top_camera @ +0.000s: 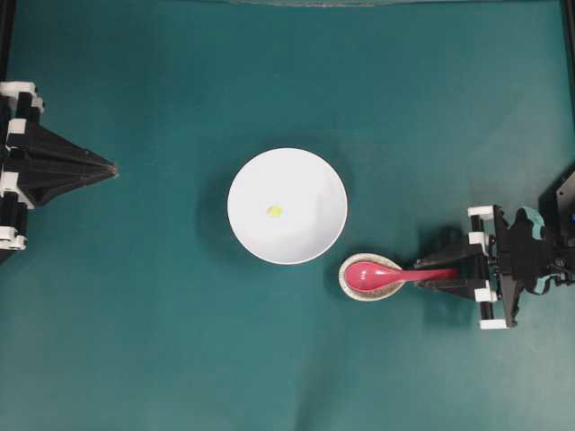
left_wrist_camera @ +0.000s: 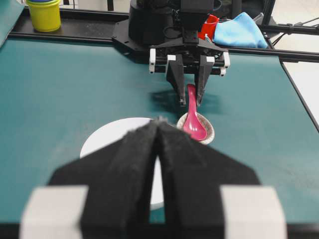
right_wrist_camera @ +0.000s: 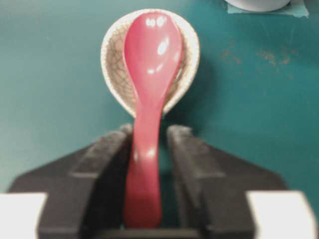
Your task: Scoop the yellow hexagonal prism block from the bowl with a spoon using the right arm.
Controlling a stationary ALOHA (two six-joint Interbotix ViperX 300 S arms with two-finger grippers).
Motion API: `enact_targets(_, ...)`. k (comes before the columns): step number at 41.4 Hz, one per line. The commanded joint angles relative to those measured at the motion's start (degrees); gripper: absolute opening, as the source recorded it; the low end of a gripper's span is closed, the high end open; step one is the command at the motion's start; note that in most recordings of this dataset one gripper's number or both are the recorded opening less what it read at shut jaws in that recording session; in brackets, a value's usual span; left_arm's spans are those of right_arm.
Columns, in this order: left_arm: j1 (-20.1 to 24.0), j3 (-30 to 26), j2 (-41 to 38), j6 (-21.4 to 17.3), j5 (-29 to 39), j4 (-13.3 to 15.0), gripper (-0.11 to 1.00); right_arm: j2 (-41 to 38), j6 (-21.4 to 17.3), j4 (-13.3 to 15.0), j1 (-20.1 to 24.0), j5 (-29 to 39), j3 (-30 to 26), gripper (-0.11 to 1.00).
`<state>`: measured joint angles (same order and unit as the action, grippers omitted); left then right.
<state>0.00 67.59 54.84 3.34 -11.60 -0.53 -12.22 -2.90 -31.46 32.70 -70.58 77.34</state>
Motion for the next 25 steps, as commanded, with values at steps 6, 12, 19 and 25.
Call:
enact_targets(6,0.0,-0.7,-0.5,0.0,-0.3,-0.1,0.01,1.0,0.2,0.0,0.3,-1.2,-0.2,0.22)
enact_targets(12,0.1,-0.7,-0.5,0.1,-0.3,-0.1,0.01,3.0,0.3,0.0,0.2,-1.2,0.2,0.22)
enact_targets(19,0.1,-0.7,-0.5,0.1,-0.3,-0.1,0.01,7.4,0.7,0.0,-0.1,-0.4,0.4,0.22)
enact_targets(25,0.1,-0.7,-0.5,0.1,-0.3,-0.1,0.01,12.7,1.8,0.0,-1.4,3.2,0.2,0.22)
